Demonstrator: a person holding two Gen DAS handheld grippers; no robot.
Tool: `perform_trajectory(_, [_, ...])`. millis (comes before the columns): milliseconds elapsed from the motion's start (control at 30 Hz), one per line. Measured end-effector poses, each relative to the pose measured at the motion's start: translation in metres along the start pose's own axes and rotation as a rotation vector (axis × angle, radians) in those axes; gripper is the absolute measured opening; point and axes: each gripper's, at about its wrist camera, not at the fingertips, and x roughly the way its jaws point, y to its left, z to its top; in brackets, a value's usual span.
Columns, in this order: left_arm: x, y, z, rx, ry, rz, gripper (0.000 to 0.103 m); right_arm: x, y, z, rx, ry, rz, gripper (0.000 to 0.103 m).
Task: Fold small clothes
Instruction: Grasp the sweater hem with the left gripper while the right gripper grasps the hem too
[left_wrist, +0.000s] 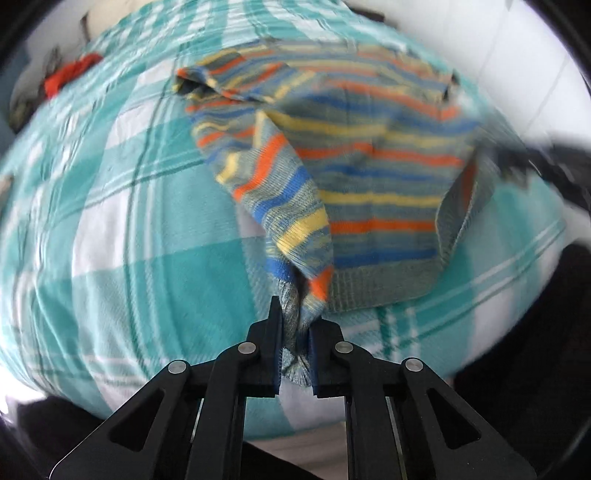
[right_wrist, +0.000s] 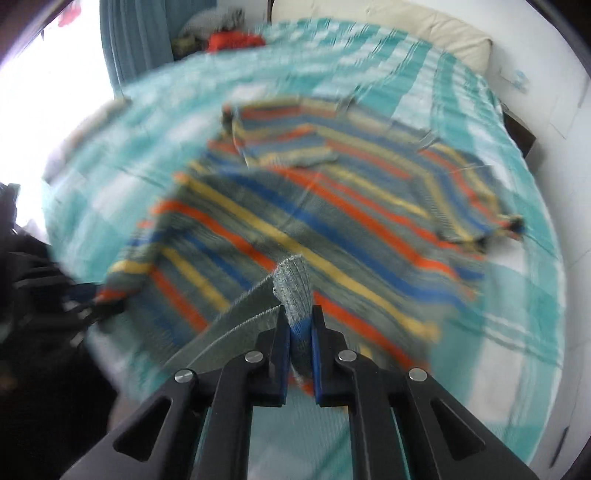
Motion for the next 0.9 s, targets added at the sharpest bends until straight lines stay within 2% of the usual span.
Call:
perform_trajectory(67, [-0.028,0.021,-0.002,-0.089,-0.020,-0.111,0.010,-0.042,-0.012,-0.015,0.031,-0.029,0.017,0.009])
perform_trajectory(133, [-0.048,0.042,-0.008,-0.150,-0.032,-0.172,0.009,-0.078,-0.023,-0.035,0.045,-0.028,0.002,0.009])
perform_trajectory(200, [-0.051,0.056,-0.016,-0.200,0.003,-0.230,0.009,-0.096,-0.036,-0.055,0.060,0.012,-0.022,0.010])
perform_trajectory(233, [-0.046,0.056,-0.018,-0.200,0.023,-0.233,0.010,-0.096,-0.039,-0.064,0.071,0.040,-0.034,0.013])
perform_trajectory(300, [-0.030,0.053,-0.021,-0.168,0.060,-0.174,0.011,-0.086,-0.047,-0.082,0.109,0.105,-0.072,0.031])
perform_trajectory(333, [-0.022,0.050,-0.024,-0.159,0.077,-0.168,0.011,-0.081,-0.053,-0.088,0.135,0.118,-0.073,0.052])
perform_trajectory(367, [-0.012,0.050,-0.027,-0.163,0.096,-0.173,0.012,-0.077,-0.059,-0.095,0.180,0.127,-0.057,0.062])
perform_trajectory(467, [0.007,0.061,-0.028,-0.210,0.126,-0.160,0.022,-0.067,-0.085,-0.111,0.419,0.128,0.038,0.063])
perform_trajectory(533, [0.010,0.065,-0.030,-0.227,0.124,-0.155,0.034,-0.060,-0.095,-0.120,0.580,0.116,0.114,0.063])
perform_trajectory(600, [0.011,0.070,-0.030,-0.245,0.114,-0.173,0.035,-0.042,-0.099,-0.127,0.697,0.142,0.185,0.063])
perform_trajectory(667, [0.011,0.075,-0.031,-0.270,0.100,-0.193,0.039,-0.016,-0.093,-0.132,0.758,0.213,0.246,0.063])
perform_trajectory(733, [0.006,0.087,-0.032,-0.295,0.081,-0.210,0.056,0.006,-0.077,-0.135,0.728,0.262,0.285,0.063])
perform_trajectory(767, [0.003,0.091,-0.033,-0.306,0.070,-0.216,0.060,0.016,-0.066,-0.133,0.685,0.272,0.312,0.060])
perform_trajectory(800, [-0.001,0.095,-0.034,-0.313,0.061,-0.223,0.063,0.024,-0.057,-0.132,0.644,0.285,0.323,0.053])
perform_trajectory(833, [-0.003,0.097,-0.035,-0.318,0.056,-0.227,0.064,0.026,-0.053,-0.133,0.622,0.293,0.308,0.017])
perform_trajectory(867, [-0.006,0.101,-0.036,-0.322,0.054,-0.234,0.064,0.023,-0.051,-0.134,0.611,0.292,0.288,0.008])
perform_trajectory(900, [-0.006,0.105,-0.036,-0.325,0.053,-0.237,0.064,0.017,-0.055,-0.136,0.620,0.273,0.285,0.008])
